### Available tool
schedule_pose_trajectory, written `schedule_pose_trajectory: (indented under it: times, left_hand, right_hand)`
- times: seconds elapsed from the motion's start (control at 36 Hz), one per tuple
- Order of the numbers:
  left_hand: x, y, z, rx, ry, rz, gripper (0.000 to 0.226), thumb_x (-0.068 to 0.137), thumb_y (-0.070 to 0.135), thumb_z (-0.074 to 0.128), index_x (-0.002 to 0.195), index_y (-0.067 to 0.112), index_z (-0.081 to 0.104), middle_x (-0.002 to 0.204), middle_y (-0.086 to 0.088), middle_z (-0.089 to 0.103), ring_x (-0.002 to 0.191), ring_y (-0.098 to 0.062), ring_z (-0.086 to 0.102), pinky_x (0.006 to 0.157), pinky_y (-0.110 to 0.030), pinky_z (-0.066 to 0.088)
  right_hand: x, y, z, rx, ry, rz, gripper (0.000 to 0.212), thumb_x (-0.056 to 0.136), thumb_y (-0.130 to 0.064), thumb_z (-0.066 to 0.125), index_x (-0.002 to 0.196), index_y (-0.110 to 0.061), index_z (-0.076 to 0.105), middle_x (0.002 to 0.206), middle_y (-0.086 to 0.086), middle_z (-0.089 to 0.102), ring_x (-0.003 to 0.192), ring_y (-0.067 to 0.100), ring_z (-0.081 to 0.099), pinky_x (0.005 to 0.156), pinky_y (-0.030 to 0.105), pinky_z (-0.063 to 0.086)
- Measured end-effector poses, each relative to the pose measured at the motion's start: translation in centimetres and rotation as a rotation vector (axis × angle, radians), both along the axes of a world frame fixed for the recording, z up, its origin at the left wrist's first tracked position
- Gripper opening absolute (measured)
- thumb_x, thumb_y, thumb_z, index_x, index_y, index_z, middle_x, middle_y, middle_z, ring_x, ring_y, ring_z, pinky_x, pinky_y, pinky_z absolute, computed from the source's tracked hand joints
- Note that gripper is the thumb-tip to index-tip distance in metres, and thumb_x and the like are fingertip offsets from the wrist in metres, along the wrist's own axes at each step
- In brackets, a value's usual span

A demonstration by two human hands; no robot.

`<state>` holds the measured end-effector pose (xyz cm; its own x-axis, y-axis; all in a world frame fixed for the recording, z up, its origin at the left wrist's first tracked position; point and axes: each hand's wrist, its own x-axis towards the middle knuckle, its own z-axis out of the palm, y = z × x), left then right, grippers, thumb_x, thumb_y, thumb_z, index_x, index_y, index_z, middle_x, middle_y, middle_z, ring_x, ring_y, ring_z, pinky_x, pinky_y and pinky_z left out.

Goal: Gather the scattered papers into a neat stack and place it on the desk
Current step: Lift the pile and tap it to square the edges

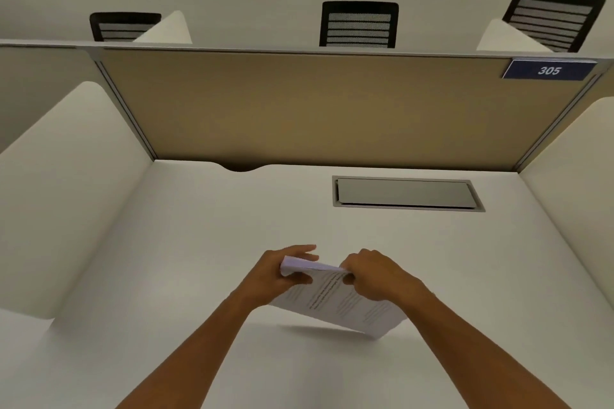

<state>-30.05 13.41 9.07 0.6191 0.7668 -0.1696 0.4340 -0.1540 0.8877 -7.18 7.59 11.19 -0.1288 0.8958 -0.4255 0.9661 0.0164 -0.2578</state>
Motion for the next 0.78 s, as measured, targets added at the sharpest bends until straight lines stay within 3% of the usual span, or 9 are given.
schedule_pose_trajectory:
  times: [0.08,0.17,0.28,0.47,0.53,0.58,0.67,0.78]
  left_hand:
    - [0.3,-0.6,-0.4,-0.043,-0.006,0.072,0.017,0.08,0.032,0.067,0.092,0.038,0.078,0.09,0.011,0.078,0.08,-0.01,0.071,0.068,-0.018,0.051]
    - [0.2,-0.7,-0.8,-0.094,-0.015,0.142,0.021,0.078,0.035,0.066,0.091,0.028,0.081,0.085,0.002,0.079,0.074,-0.014,0.07,0.062,-0.018,0.049]
    - [-0.5,-0.8,-1.6,-0.157,-0.009,0.228,0.024,0.076,0.038,0.066,0.091,0.027,0.081,0.083,0.001,0.079,0.072,-0.012,0.069,0.062,-0.019,0.049]
    - [-1.7,-1.0,-3.3,-0.195,-0.06,0.329,0.016,0.089,0.018,0.067,0.088,0.026,0.081,0.073,0.005,0.076,0.063,-0.004,0.066,0.059,-0.015,0.047]
    - [-2.2,-1.1,-3.6,-0.196,-0.077,0.356,0.015,0.089,0.018,0.068,0.089,0.026,0.081,0.076,0.004,0.077,0.065,-0.004,0.067,0.061,-0.017,0.048]
    - [-2.6,-1.1,-4.0,-0.201,-0.089,0.41,0.016,0.089,0.017,0.069,0.087,0.026,0.081,0.076,0.005,0.077,0.065,-0.003,0.066,0.061,-0.018,0.048]
    - [-3.4,-1.2,-4.7,-0.213,-0.127,0.489,0.015,0.089,0.015,0.069,0.085,0.024,0.08,0.074,0.004,0.076,0.063,-0.003,0.065,0.06,-0.02,0.047]
    - [-4.0,-1.3,-5.3,-0.228,-0.144,0.535,0.014,0.087,0.013,0.07,0.087,0.023,0.08,0.077,0.005,0.077,0.068,-0.002,0.067,0.062,-0.019,0.049]
  right_hand:
    - [0.3,0.0,-0.4,0.001,0.01,-0.001,0.029,0.094,-0.02,0.052,0.119,-0.022,0.067,0.112,0.005,0.071,0.088,0.021,0.067,0.067,0.025,0.052]
    - [1.0,-0.2,-0.8,-0.011,0.084,-0.033,0.028,0.093,-0.023,0.053,0.116,-0.026,0.068,0.113,0.001,0.073,0.086,0.018,0.068,0.069,0.024,0.056]
    - [3.2,-1.0,-1.6,-0.023,0.111,-0.097,0.024,0.093,-0.028,0.055,0.111,-0.027,0.07,0.11,-0.002,0.073,0.088,0.016,0.068,0.076,0.027,0.059]
    - [8.1,-3.0,-3.6,-0.079,0.165,-0.221,0.019,0.087,-0.033,0.064,0.099,-0.022,0.074,0.09,-0.008,0.072,0.082,0.012,0.068,0.066,0.021,0.051]
    - [8.9,-3.3,-4.1,-0.085,0.255,-0.304,0.014,0.084,-0.031,0.069,0.089,-0.021,0.076,0.085,-0.006,0.076,0.075,0.014,0.069,0.063,0.025,0.052]
    - [9.0,-3.8,-4.3,-0.039,0.4,-0.435,0.005,0.082,-0.027,0.074,0.078,-0.024,0.075,0.075,-0.008,0.075,0.064,0.008,0.066,0.058,0.02,0.048]
    - [8.2,-4.7,-4.9,0.05,0.67,-0.613,0.002,0.083,-0.017,0.077,0.084,-0.018,0.078,0.078,-0.006,0.077,0.07,0.003,0.069,0.064,0.017,0.049]
    - [6.5,-5.3,-6.1,0.057,0.833,-0.737,0.014,0.081,-0.01,0.078,0.094,-0.012,0.075,0.087,-0.003,0.079,0.081,0.007,0.073,0.069,0.017,0.053]
